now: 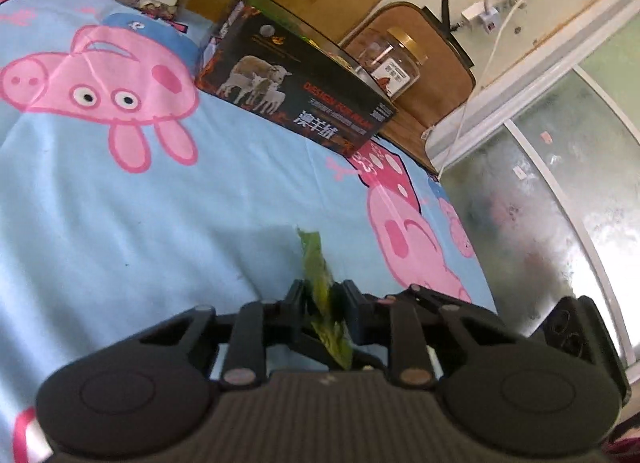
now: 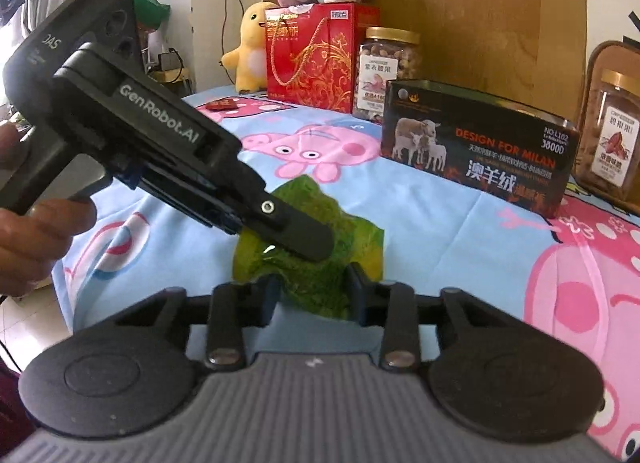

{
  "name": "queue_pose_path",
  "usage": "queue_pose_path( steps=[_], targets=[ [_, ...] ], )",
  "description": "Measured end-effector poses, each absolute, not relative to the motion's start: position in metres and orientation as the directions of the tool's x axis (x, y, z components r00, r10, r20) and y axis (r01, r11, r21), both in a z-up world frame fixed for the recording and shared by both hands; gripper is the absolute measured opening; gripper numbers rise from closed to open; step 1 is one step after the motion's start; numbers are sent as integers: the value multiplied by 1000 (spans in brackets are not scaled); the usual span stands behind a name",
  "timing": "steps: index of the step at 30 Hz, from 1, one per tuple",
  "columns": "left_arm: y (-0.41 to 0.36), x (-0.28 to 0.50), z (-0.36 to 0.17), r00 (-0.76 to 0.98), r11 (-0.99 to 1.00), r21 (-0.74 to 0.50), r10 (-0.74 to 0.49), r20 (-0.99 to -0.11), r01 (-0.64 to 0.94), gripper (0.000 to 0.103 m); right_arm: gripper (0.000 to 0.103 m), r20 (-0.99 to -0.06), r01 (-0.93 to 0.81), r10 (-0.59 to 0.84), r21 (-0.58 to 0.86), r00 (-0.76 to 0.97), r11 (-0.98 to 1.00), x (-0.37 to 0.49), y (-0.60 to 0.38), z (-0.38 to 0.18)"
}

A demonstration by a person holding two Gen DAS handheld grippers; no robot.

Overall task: Organize snacks
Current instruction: 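Grasp the green translucent pouch with the left tool, then carry the green pouch into the black box and open the left tool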

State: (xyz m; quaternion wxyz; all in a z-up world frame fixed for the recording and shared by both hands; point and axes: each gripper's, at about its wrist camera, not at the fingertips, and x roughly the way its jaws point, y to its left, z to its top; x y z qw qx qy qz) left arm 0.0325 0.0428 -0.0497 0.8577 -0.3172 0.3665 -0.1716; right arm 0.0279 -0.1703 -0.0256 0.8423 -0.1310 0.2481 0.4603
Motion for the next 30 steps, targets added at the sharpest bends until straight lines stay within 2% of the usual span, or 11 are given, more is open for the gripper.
queue_pose_path(
  steps=[6,11,15,19,23,24,25,26,27,28,30],
  targets=[
    [57,37,-54,685,717,-697,-515,-516,14,18,41,-539,-838,715,30,446,545,28,-170,-25],
    [70,31,-49,708,667,-744,-542,-452,36,18,56,-536,-817,714,76,450,572,31,-182,-24],
    [83,22,-32,742,645,-760,-549,-385,83,18,58,-509,-779,791,320,338,539,51,-203,-22],
    [90,17,-23,753,615,-780,-567,-334,117,18,58,-356,-666,908,626,219,406,74,-230,-22],
    [86,19,-18,728,577,-796,-625,-284,185,18,58,-259,-579,947,750,188,320,91,-235,-19],
    [82,21,-16,718,579,-790,-635,-284,200,18,53,-244,-569,954,766,173,299,94,-233,-18],
    [78,23,-13,727,611,-767,-616,-305,196,18,36,-226,-562,962,781,155,274,97,-229,-17],
    [76,26,-11,727,635,-747,-605,-324,195,18,30,-212,-557,966,790,148,258,100,-228,-15],
    [75,31,-9,723,647,-738,-602,-338,194,19,12,-211,-560,965,786,159,264,101,-228,-13],
    [76,36,-7,717,647,-737,-607,-343,196,19,4,-210,-566,964,781,162,265,102,-227,-10],
    [73,50,1,711,670,-715,-602,-363,202,19,4,-213,-573,960,770,183,280,107,-227,-4]
  ],
)
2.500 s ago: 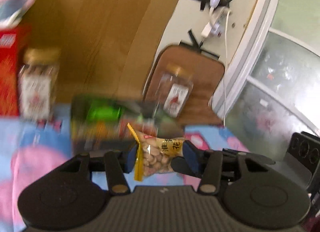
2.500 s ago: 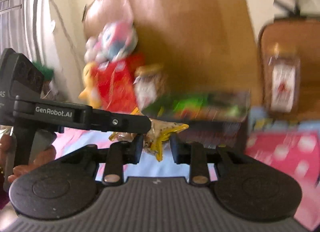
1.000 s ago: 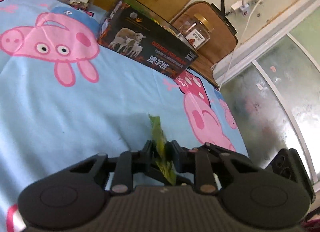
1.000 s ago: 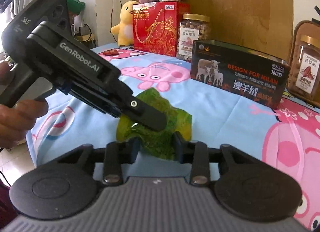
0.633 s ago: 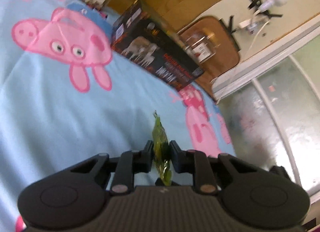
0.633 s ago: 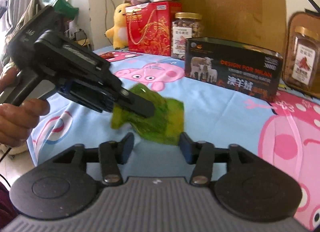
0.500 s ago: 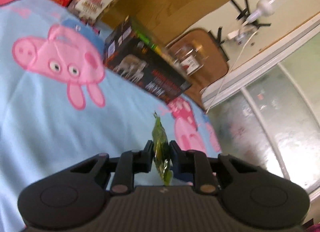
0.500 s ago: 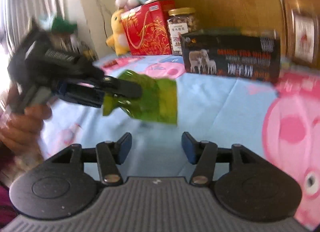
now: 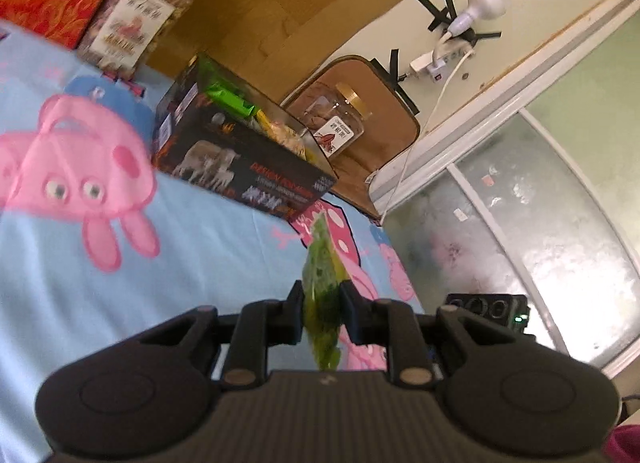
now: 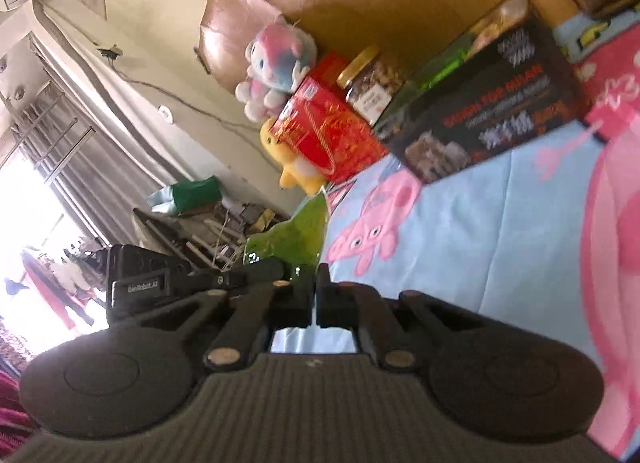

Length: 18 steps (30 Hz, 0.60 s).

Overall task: Organize snacks
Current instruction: 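Carry the green pouch into the black box and open the left tool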

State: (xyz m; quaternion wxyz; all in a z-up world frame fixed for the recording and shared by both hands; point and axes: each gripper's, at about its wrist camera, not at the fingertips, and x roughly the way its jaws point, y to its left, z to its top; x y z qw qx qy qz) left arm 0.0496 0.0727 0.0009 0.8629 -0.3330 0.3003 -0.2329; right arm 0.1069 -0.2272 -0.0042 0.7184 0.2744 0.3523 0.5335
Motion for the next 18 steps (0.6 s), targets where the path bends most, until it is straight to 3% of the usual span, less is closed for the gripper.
queue_pose_path(
  steps=[5,11,16,18],
  targets=[
    [57,89,38,732,771,-580,-551,-401,263,21,4,-220,-635,930,682,294,362,124,-228,20],
    [46,163,69,755,857,-447,-467,-460,257,33,3,-221,-678,854,529,471,511,164,-211,49],
    [29,226,64,775,964,-239,-241,-585,119,59,5,-292,-649,740,357,605,672,206,-178,45],
    [21,238,57,778,995,-104,-61,-625,-5,59,11,-334,-634,711,323,618,703,220,-171,35]
  ],
)
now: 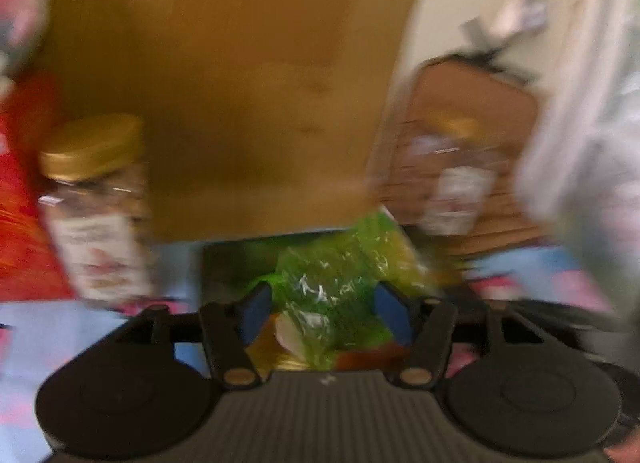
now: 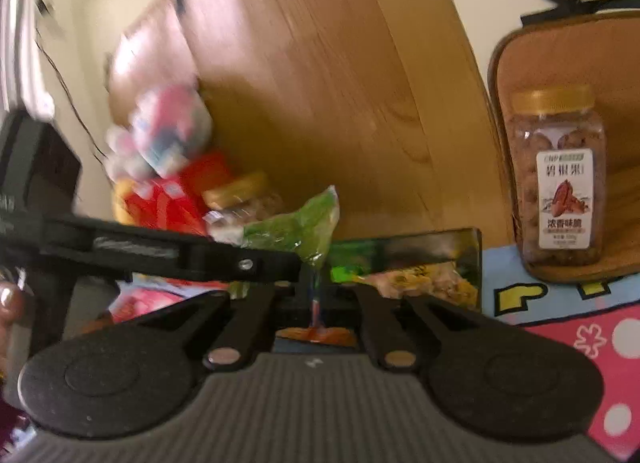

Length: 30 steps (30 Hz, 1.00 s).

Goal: Organize snacks

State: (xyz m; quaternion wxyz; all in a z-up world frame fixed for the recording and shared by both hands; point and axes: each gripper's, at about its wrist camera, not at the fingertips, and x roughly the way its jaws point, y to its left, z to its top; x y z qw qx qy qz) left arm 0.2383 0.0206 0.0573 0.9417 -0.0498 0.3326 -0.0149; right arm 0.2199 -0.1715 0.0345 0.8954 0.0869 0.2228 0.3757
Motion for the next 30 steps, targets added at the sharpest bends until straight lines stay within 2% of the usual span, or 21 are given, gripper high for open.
queue_pose_path(
  steps=[2,7,15,20,21,25,30],
  targets=[
    [11,236,54,787,998,7,49,-616,-56,59,11,-350,-604,670,291,655,742,222,-170,30],
    [-1,209,55,808,997,33,71,-586,-64,59,12,-286,-592,674,328,681,737,199,-191,33],
    [-9,144,63,816,993,6,97,-570,-114,59,15,-285,-558,663,371,692,742,142,-209,33],
    [-14,110,48,792,990,-21,97,-602,-137,59,17,-345,-511,637,392,690,765,112,-218,26],
    [-16,103,45,787,990,-23,97,-609,-139,59,18,-356,-503,637,402,684,765,109,-219,26],
    [-19,82,33,768,988,-33,98,-633,-154,60,34,-358,-492,635,416,684,765,92,-222,31],
    [-22,60,26,764,985,-31,114,-636,-173,68,35,-339,-515,650,409,680,753,68,-221,38]
  ],
)
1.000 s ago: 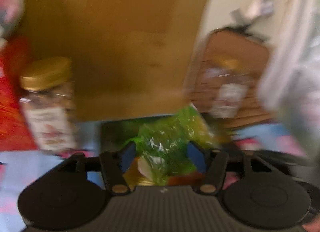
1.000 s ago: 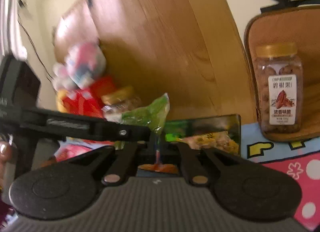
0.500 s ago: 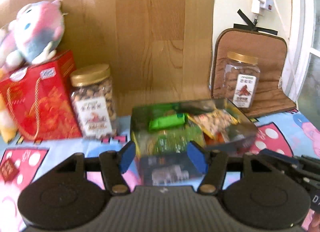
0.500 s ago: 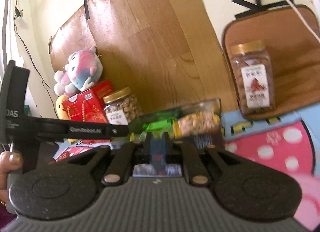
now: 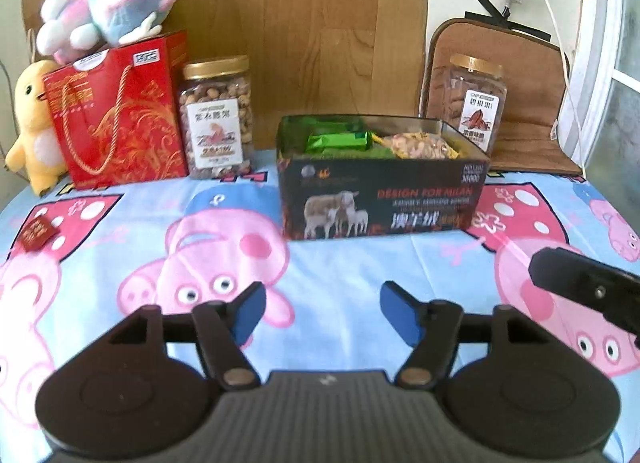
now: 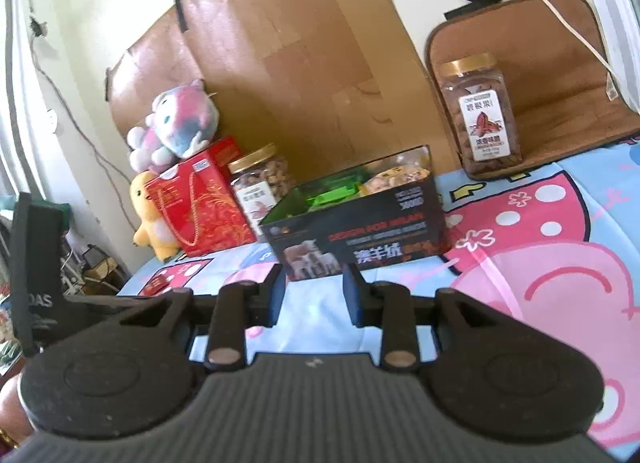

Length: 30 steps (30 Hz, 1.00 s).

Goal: Organize snacks

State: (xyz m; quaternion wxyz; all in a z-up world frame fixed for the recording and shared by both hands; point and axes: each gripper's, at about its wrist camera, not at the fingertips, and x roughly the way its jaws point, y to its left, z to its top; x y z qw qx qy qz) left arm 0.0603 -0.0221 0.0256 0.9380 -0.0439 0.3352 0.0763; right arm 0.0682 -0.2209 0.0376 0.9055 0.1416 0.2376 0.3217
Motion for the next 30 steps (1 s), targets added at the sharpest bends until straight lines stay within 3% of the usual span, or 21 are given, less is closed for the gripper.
queue_pose_path(
  steps=[3,8,12,21,26,30],
  targets=[
    [-24,47,24,772,982,-24,131,-622,-186,82,35,-339,-524,659,410,672,746,58,-219,37],
    [-25,35,19,769,980,-27,138,-624,-198,83,36,-351,-528,671,424,653,736,47,-214,34],
    [-27,26,20,778,978,-12,158,-608,-208,94,36,-347,-535,677,425,649,730,40,-212,36],
    [-34,17,26,787,981,-8,153,-598,-196,101,38,-336,-530,675,431,657,730,33,-214,40],
    [-37,13,27,778,980,-10,150,-610,-196,103,43,-343,-516,663,429,666,741,30,-216,41],
    [-36,9,27,768,977,-24,153,-623,-213,103,58,-360,-493,638,419,681,763,28,-217,39]
  ],
)
